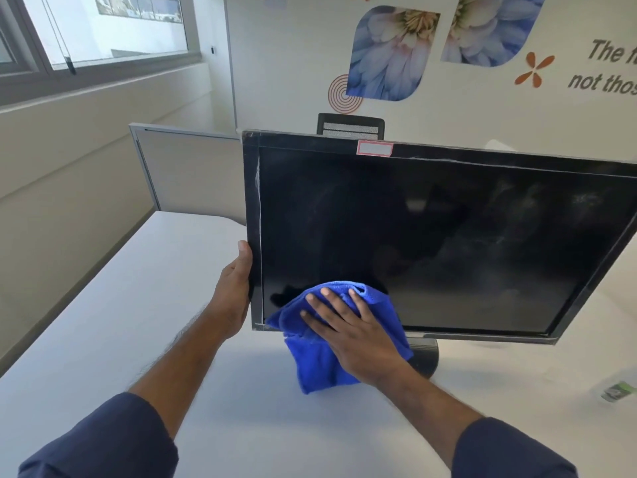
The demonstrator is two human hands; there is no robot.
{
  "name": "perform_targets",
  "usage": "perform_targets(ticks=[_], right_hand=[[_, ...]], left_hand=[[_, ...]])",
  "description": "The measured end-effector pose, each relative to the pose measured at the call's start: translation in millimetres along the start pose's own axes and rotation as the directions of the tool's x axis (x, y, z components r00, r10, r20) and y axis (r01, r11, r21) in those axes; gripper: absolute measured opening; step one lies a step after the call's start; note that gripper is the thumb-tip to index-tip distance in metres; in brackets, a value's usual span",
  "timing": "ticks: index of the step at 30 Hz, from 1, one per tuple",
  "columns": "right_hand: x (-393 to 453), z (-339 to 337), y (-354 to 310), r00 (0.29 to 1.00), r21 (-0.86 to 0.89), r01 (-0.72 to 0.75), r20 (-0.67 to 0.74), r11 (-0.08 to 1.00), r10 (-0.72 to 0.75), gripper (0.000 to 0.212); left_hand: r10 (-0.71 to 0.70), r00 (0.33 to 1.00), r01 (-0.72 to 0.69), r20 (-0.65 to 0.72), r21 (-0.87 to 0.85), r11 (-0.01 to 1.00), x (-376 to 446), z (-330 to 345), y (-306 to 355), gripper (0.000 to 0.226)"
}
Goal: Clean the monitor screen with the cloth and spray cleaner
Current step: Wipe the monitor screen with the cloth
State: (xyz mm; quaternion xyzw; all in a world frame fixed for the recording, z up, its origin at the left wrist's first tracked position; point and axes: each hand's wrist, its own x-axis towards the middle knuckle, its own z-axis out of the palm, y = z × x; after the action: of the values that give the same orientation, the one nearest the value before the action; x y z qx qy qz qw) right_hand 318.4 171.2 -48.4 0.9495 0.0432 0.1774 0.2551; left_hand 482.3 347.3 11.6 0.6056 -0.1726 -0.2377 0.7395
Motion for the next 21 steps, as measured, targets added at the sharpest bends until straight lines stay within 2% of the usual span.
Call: perform_targets(ticks=[3, 7, 12, 17, 21], right_hand=[[-12.1, 5.7, 9.9, 1.0, -0.021, -0.008, 0.0, 1.0, 0.008, 0.084], [-50.8, 22.1, 32.3, 0.995, -0.048, -0.1, -0.003, 0.994, 0.1, 0.087], [-91.6, 29.3, 64.1, 0.985, -0.124, -0.171, -0.025, 0.977, 0.169, 0.069], [-52.2, 10.0, 59.0, 0.931, 0.013, -0.339, -0.14, 0.941, 0.338, 0.062], [7.4, -10.5, 54.0, 0.93, 0.064, -0.276, -0.234, 0.959, 0.283, 0.063]], left_hand=[[0.014, 1.0, -0.014, -0.001, 0.01, 1.0, -0.1, -0.1, 2.1, 0.076], [0.023, 1.0, -0.023, -0.015, 0.015, 1.0, -1.1, -1.1, 1.6, 0.063], [0.013, 0.999, -0.013, -0.033, 0.001, 1.0, 0.6, 1.7, -1.1, 0.063], [-0.002, 0.999, 0.001, -0.053, -0.02, 1.0, 0.0, 3.4, -1.4, 0.063], [-0.008, 0.995, 0.005, -0.096, -0.034, 0.999, -1.0, 7.7, 1.4, 0.068]])
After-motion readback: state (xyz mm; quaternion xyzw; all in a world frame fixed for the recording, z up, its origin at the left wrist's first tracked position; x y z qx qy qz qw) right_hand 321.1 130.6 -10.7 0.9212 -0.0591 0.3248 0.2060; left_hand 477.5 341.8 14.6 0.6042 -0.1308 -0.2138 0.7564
